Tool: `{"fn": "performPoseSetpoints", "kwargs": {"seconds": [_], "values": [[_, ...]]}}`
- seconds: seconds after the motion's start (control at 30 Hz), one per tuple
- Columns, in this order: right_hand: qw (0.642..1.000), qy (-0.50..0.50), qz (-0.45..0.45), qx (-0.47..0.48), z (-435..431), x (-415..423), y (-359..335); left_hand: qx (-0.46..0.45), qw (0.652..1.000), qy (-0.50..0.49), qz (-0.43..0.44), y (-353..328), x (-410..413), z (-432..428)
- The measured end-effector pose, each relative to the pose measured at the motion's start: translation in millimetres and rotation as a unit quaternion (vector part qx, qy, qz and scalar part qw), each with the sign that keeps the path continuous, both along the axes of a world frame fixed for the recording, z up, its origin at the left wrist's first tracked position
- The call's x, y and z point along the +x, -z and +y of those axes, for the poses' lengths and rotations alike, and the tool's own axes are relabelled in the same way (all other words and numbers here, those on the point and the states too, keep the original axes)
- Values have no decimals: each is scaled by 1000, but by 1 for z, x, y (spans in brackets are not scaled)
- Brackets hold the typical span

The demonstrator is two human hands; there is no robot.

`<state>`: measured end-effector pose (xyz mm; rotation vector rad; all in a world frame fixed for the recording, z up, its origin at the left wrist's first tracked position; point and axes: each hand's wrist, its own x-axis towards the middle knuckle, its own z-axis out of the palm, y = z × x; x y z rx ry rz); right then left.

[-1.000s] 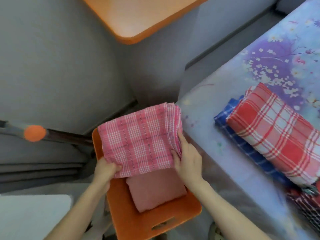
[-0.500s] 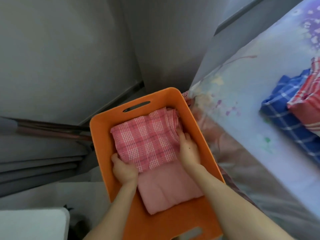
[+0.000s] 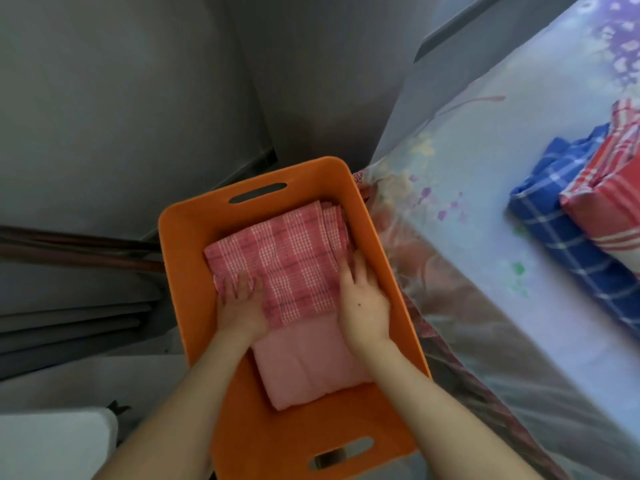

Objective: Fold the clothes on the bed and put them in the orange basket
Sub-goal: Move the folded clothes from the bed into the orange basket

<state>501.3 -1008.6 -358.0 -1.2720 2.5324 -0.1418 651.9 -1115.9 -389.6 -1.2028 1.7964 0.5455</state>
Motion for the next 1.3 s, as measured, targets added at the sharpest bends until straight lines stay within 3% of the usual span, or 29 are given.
{"fn": "performPoseSetpoints", "kwargs": {"seconds": [0.07, 0.13, 0.2, 0.3, 0.37, 0.47, 0.5, 0.6, 0.63, 0.67, 0.73, 0.83, 0.87, 1.0, 1.17, 1.2, 1.3], "values": [[995, -6, -32, -92, 15, -4, -26, -7, 998, -53, 33, -24, -17, -9], [979, 2, -74, -192, 31, -18, -61, -95, 977, -106, 159, -57, -41, -2], [960, 51, -83, -262, 50, -37, -93, -170, 937, -137, 274, -89, -68, 14], [908, 239, -122, -323, 89, -82, -134, -204, 847, -161, 463, -148, -130, 54], [848, 384, -174, -322, 120, -114, -145, -131, 806, -214, 536, -181, -175, 83], [770, 525, -201, -302, 170, -163, -160, 26, 795, -293, 531, -204, -247, 116], [728, 568, -233, -304, 181, -173, -166, 63, 793, -318, 516, -205, -266, 120], [559, 650, -388, -339, 208, -204, -184, 105, 772, -394, 488, -205, -312, 128], [531, 657, -426, -324, 208, -208, -188, 108, 751, -444, 476, -206, -316, 125], [521, 658, -444, -312, 215, -216, -192, 112, 729, -490, 465, -211, -328, 130], [549, 659, -426, -289, 213, -214, -188, 125, 682, -557, 457, -211, -331, 125], [571, 673, -357, -304, 214, -211, -180, 112, 650, -589, 466, -223, -345, 131], [564, 681, -350, -309, 212, -212, -180, 112, 644, -591, 472, -230, -351, 133], [500, 720, -354, -325, 205, -224, -179, 126, 673, -526, 504, -261, -356, 141], [534, 694, -329, -354, 204, -215, -183, 143, 718, -469, 494, -276, -294, 132], [522, 687, -350, -366, 202, -211, -184, 149, 721, -474, 483, -279, -274, 127], [408, 663, -498, -382, 189, -207, -197, 175, 713, -511, 447, -276, -217, 115]]}}
